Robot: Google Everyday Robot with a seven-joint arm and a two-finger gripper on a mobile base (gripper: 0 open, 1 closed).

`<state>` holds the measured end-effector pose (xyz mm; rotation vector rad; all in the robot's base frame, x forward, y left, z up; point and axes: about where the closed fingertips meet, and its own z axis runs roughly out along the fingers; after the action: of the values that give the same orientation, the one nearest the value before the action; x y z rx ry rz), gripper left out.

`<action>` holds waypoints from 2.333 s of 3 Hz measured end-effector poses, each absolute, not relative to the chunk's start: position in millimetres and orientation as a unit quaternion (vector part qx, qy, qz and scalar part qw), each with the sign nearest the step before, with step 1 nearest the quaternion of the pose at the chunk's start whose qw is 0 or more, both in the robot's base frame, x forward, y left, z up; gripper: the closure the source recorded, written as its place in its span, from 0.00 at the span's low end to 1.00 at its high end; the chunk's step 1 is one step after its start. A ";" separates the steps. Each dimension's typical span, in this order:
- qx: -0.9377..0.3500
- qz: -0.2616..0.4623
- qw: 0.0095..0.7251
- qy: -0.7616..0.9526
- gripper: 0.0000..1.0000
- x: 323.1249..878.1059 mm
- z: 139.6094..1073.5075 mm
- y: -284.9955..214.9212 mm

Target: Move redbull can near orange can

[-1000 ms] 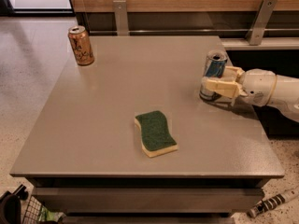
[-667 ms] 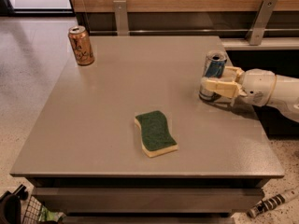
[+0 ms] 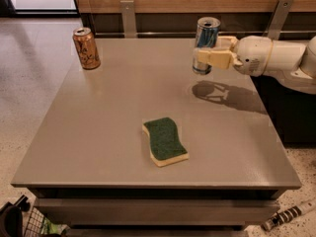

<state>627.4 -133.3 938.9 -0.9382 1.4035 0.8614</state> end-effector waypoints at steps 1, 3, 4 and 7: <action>-0.419 0.374 0.579 0.592 1.00 641.0 972.4 -87.0; -0.435 0.382 0.563 0.590 1.00 661.4 982.5 19.6; -0.427 0.409 0.562 0.579 1.00 680.8 967.8 70.0; -0.444 0.420 0.558 0.560 1.00 722.8 888.1 151.1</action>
Offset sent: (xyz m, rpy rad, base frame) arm 0.0304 0.1689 0.0552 -0.1037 -0.0042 0.0529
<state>722.8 151.1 888.1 -1.0482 1.3215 0.9914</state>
